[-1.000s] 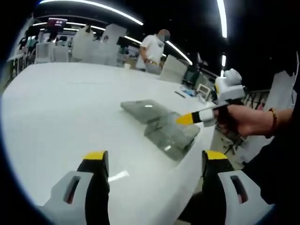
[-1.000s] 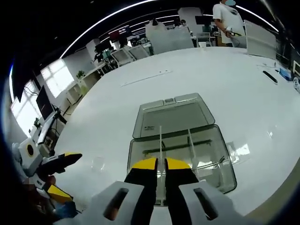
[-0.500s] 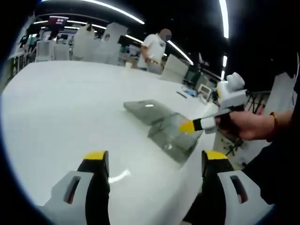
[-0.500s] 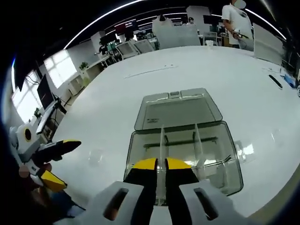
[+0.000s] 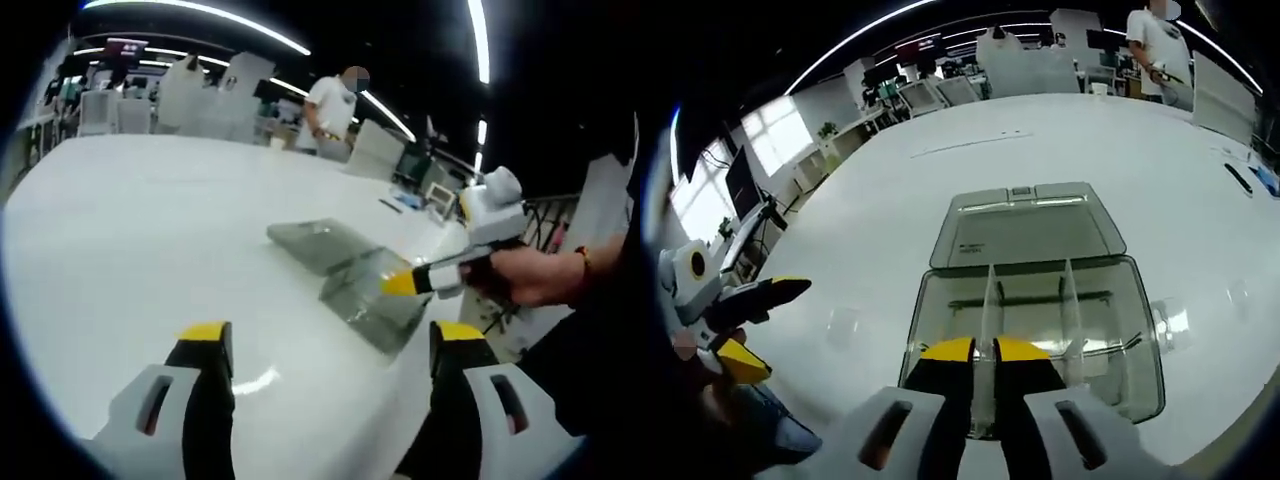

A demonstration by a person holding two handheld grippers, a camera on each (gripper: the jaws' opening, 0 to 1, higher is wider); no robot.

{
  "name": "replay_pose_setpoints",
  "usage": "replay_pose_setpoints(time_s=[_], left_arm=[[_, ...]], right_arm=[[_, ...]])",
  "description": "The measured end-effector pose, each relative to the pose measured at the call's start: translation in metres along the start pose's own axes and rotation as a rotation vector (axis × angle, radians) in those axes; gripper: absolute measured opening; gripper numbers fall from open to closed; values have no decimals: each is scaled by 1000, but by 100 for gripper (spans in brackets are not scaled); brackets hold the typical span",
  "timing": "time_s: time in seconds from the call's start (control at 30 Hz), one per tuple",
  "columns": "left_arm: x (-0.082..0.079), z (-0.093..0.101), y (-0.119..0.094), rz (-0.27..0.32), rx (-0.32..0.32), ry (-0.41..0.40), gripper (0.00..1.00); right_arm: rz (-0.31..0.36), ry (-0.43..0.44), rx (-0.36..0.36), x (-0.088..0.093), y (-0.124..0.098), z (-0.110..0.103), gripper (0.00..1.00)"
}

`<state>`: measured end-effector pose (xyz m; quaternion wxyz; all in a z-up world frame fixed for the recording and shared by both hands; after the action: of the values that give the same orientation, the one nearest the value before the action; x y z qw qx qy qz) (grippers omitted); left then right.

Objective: Insert the divider into the dual guide fixture by aligning both edges with the guide slots and pushing it downward to the bottom, including one-sided entry, uneven engagement, binding, and posture correction.

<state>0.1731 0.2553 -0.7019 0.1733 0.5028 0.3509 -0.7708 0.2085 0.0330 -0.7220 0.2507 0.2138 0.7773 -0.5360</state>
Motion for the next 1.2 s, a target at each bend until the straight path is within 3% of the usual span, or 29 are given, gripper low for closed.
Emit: replay_pose_setpoints(time_s=[0.4,0.7,0.83,1.03,1.07,1.2], left_arm=[[0,12,-1,-4,12,21,79],[-9,25,11,14,-4,28,78],[-10,36,20,13,5,36,78],[-14,51,30,22,-6,45,78],[-14,54,34,18,-10,45,78],[-15,66,41,0,-15,55,78]], right_arm=[[-19,36,-81,1,-6,2,9],[3,-51,-141,-5,-9,3,13],[26,-76,-199,-8,-12,3,19],[26,-109,-246,-10,-19,11,17],[32,-134,-295,-11,-20,12,18],[51,-138,-298,-13,-29,23,20]])
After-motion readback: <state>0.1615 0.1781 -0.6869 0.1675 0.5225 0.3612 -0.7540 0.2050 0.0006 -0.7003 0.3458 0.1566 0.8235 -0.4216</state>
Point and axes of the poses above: the point that each gripper's makers call its tool centre point, and the gripper's own axes: y roughly forward along the fingers, z roughly to its right, x roughly out of its underside, the point moved 8 cm from there along -y, roughly backward along the fingers, and after that the axes turned 8 degrees about y, right-handed, at the moved point
